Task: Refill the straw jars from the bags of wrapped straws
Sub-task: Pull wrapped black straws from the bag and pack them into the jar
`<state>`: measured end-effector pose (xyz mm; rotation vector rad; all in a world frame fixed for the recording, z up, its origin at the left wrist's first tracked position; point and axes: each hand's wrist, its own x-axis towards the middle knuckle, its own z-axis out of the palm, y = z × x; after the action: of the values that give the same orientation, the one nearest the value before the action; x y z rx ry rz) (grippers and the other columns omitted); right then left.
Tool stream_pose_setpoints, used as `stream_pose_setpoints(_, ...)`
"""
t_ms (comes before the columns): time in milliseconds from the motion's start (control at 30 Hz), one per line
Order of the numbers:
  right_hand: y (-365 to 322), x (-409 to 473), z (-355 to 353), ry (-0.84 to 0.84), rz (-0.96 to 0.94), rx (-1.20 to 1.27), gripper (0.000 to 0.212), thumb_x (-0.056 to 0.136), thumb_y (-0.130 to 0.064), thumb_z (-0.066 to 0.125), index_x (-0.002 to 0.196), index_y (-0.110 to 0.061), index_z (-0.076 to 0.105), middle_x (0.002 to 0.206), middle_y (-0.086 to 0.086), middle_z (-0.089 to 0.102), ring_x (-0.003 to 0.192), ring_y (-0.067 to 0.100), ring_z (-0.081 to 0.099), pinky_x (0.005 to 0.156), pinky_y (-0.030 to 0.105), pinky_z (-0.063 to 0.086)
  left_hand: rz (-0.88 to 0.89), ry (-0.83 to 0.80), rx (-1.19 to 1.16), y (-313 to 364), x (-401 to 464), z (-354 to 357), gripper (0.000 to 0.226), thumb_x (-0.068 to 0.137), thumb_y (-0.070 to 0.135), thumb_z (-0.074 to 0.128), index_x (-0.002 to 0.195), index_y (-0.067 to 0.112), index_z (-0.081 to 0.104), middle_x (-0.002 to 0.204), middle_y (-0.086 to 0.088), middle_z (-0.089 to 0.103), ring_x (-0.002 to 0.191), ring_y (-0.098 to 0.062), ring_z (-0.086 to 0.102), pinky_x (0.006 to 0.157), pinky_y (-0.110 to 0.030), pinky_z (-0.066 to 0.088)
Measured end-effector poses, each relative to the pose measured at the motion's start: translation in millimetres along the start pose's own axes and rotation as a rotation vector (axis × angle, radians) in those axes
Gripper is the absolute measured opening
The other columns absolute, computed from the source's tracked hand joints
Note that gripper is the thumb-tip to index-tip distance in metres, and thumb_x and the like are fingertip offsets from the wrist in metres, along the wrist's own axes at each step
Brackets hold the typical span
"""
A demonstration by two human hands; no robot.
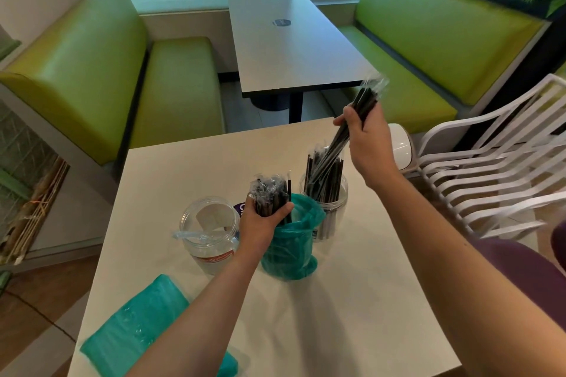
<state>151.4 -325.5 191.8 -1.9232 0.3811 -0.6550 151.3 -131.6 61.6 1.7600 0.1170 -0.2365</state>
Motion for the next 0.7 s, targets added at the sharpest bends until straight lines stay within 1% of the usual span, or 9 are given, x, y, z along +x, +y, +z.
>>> stream_pose_setpoints(100, 10.6, -2.1, 12.2, -0.031, -0.004, -0.106, 0.030, 0.101, -0.033, 0.048, 0.119, -0.010, 0.050, 0.110, 0.003, 0.059, 0.093, 0.014, 0.057, 0.078, 0.030, 0.047, 0.004, 0.004, 0.007, 1.3, -1.3, -0.1, 0.074, 0.070, 0.036, 0.086, 0.131, 0.021, 0.047, 0.112, 0.008, 0.054, 0.104, -0.012, 0.051, 0.089, -0.025, 0.040)
stream_pose_setpoints(167, 22.4, -5.1, 23.7, -0.080, 0.036, -0.185, 0.030, 0.100, -0.034, 0.050, 0.118, -0.011, 0.052, 0.112, 0.004, 0.050, 0.095, 0.019, 0.057, 0.082, 0.036, 0.050, 0.007, 0.004, 0.013, 0.9, -1.8, 0.3, 0.075, 0.069, 0.037, 0.086, 0.131, 0.021, 0.047, 0.112, 0.008, 0.054, 0.105, -0.011, 0.051, 0.089, -0.025, 0.041)
stream_pose_setpoints(267, 40.3, -12.9, 39.5, -0.162, 0.126, -0.176, 0.027, 0.096, -0.035, 0.055, 0.114, -0.016, 0.057, 0.107, 0.008, 0.057, 0.089, 0.029, 0.064, 0.084, 0.048, 0.056, 0.011, 0.005, 0.031, -1.3, -1.0, -0.1, 0.078, 0.067, 0.040, 0.087, 0.131, 0.020, 0.048, 0.114, 0.007, 0.056, 0.105, -0.012, 0.053, 0.090, -0.026, 0.043)
stream_pose_setpoints(333, 53.0, -18.1, 47.3, -0.210, 0.167, -0.229, 0.028, 0.093, -0.034, 0.060, 0.114, -0.015, 0.061, 0.104, 0.009, 0.064, 0.090, 0.030, 0.066, 0.084, 0.049, 0.056, 0.013, 0.003, 0.026, -1.6, -0.5, -0.5, 0.079, 0.066, 0.041, 0.087, 0.132, 0.020, 0.048, 0.114, 0.007, 0.057, 0.105, -0.012, 0.053, 0.090, -0.025, 0.043)
stream_pose_setpoints(433, 66.6, -28.6, 55.0, -0.297, 0.205, -0.349, 0.029, 0.092, -0.029, 0.065, 0.114, -0.010, 0.066, 0.107, 0.009, 0.069, 0.096, 0.026, 0.065, 0.086, 0.040, 0.053, 0.012, 0.007, 0.022, -1.5, 0.1, -1.1, 0.079, 0.066, 0.040, 0.087, 0.132, 0.019, 0.048, 0.114, 0.008, 0.057, 0.105, -0.011, 0.053, 0.090, -0.024, 0.043)
stream_pose_setpoints(533, 75.8, -31.9, 61.1, -0.370, 0.260, -0.429, 0.031, 0.090, -0.030, 0.068, 0.114, -0.011, 0.065, 0.112, 0.008, 0.069, 0.102, 0.023, 0.064, 0.085, 0.035, 0.052, 0.009, 0.010, 0.018, -2.4, 1.4, -1.4, 0.080, 0.066, 0.041, 0.088, 0.132, 0.019, 0.048, 0.115, 0.007, 0.058, 0.107, -0.012, 0.055, 0.090, -0.025, 0.044)
stream_pose_setpoints(633, 72.5, -27.3, 64.0, -0.333, 0.245, -0.382, 0.050, 0.083, -0.030, 0.075, 0.125, -0.010, 0.056, 0.121, 0.007, 0.064, 0.110, 0.023, 0.060, 0.089, 0.035, 0.049, 0.009, 0.010, 0.022, -3.5, 1.8, -2.6, 0.079, 0.066, 0.041, 0.088, 0.132, 0.020, 0.048, 0.114, 0.008, 0.058, 0.107, -0.012, 0.055, 0.090, -0.025, 0.044)
stream_pose_setpoints(667, 69.1, -25.9, 64.3, -0.290, 0.225, -0.326, 0.051, 0.082, -0.030, 0.077, 0.124, -0.012, 0.054, 0.120, 0.007, 0.062, 0.110, 0.023, 0.059, 0.091, 0.036, 0.049, 0.009, 0.011, 0.021, -3.8, 2.0, -3.2, 0.080, 0.066, 0.041, 0.088, 0.132, 0.020, 0.048, 0.114, 0.009, 0.058, 0.107, -0.012, 0.055, 0.090, -0.025, 0.043)
stream_pose_setpoints(700, 67.3, -24.4, 65.4, -0.239, 0.189, -0.270, 0.045, 0.082, -0.030, 0.076, 0.119, -0.015, 0.054, 0.116, 0.005, 0.061, 0.108, 0.022, 0.058, 0.093, 0.037, 0.049, 0.009, 0.013, 0.020, -3.9, 2.1, -3.6, 0.080, 0.066, 0.041, 0.088, 0.132, 0.020, 0.048, 0.115, 0.008, 0.058, 0.107, -0.012, 0.055, 0.091, -0.025, 0.044)
